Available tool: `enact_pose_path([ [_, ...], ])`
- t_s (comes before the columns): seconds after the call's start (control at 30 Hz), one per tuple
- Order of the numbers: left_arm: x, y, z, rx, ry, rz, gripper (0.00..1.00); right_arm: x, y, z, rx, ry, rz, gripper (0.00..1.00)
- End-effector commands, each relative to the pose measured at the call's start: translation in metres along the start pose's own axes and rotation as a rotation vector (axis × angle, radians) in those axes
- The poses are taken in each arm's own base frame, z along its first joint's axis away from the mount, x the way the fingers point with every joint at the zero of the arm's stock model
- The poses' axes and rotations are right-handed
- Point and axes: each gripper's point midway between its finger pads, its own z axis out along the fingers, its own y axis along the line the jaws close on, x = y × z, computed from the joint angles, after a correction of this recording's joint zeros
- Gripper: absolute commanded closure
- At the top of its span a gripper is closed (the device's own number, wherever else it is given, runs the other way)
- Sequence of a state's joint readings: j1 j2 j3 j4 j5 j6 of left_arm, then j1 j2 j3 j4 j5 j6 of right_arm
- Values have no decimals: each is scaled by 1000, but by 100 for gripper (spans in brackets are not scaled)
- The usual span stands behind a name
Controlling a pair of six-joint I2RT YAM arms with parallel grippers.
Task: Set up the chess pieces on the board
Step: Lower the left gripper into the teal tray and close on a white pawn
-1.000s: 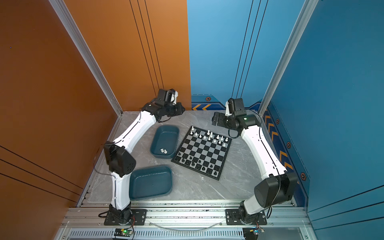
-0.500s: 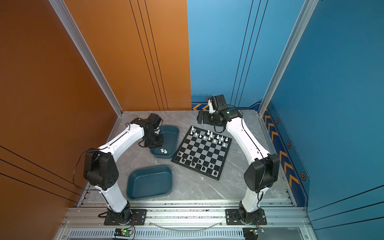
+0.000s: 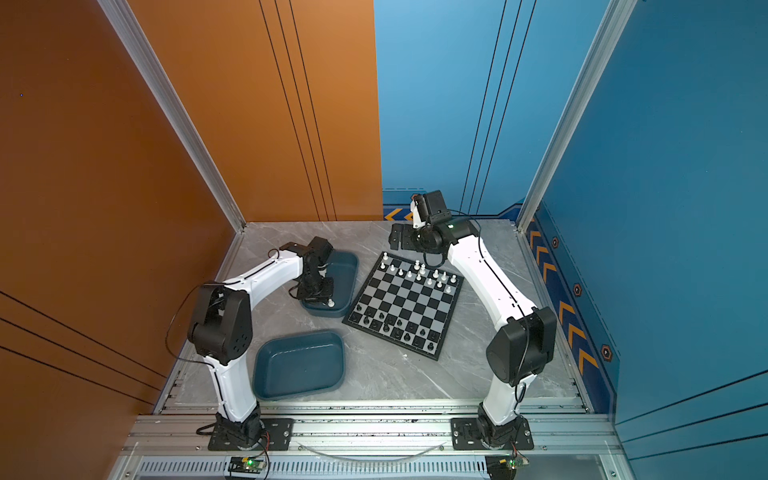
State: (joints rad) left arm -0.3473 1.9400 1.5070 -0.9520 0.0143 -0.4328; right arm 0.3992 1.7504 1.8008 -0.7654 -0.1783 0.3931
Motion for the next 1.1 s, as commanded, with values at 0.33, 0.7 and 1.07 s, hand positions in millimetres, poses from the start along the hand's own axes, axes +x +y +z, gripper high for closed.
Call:
enact_pose_path([
  [0.33, -27, 5, 11, 20, -36, 6, 71, -9, -8, -21, 41, -49, 16, 0],
  [0.7, -30, 2, 18, 37, -28, 22, 72, -6, -10, -17, 50, -36, 23, 0],
  [1.07, -28, -1, 25, 49, -8, 28, 82, -8, -12, -22, 64, -47, 22, 0],
])
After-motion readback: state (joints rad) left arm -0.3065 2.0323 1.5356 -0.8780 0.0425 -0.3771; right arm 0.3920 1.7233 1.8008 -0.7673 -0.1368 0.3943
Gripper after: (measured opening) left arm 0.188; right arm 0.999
